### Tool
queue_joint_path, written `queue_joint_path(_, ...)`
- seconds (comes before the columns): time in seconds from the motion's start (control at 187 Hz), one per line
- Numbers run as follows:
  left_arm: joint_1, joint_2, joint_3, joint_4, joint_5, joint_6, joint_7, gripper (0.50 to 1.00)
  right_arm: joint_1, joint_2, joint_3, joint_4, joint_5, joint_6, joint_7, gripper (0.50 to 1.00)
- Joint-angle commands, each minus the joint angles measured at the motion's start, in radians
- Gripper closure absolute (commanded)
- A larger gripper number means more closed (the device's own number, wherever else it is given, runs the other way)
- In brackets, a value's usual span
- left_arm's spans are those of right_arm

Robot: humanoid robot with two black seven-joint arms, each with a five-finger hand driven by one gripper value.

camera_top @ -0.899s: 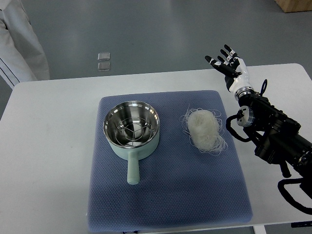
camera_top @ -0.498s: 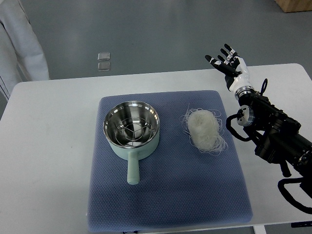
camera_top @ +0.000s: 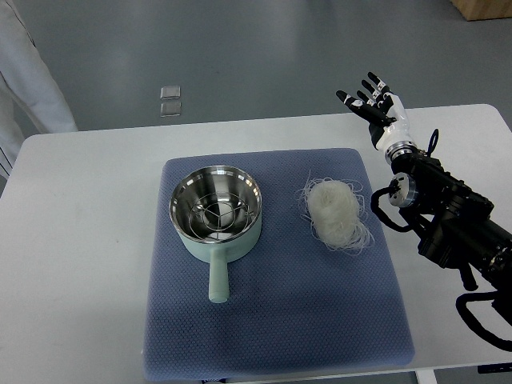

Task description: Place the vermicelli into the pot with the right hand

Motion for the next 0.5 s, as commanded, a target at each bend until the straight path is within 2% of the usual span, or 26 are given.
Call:
queue_joint_path(0.0,0.0,0.0,0.0,0.0,0.0,0.0,0.0,0.5,0.0,0.0,0.0,0.0,-0.001,-0.001,0.001,0.572)
queue_joint_path(0.493,-0.009,0.0,0.001,0.0,0.0,0.0,0.0,0.5,0.001,-0.002,0.0,0.0,0.0,-0.001,0.001,0.572)
